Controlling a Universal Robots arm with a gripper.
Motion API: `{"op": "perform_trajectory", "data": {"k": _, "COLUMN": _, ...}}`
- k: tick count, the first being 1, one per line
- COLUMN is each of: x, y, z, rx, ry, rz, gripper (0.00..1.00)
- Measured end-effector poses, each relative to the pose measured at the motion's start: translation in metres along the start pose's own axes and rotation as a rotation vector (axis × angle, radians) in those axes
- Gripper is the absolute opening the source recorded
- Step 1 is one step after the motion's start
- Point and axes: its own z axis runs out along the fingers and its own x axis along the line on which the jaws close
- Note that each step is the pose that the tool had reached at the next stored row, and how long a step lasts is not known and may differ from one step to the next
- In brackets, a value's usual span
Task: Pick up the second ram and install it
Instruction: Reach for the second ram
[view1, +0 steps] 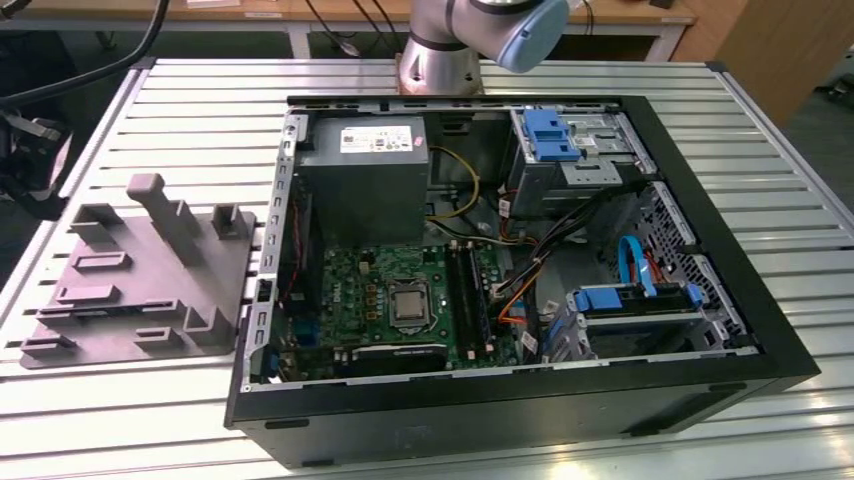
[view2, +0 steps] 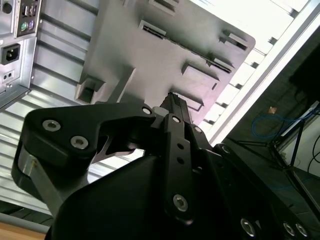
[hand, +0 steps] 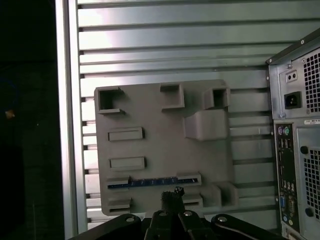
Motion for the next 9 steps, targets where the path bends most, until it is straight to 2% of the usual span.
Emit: {"op": "perform_trajectory", "data": {"k": 9, "x": 0.0008, "y": -0.0092, "z": 0.0138, "rx": -0.0001, "ry": 0.0000, "rz": 0.000, "gripper": 0.10}}
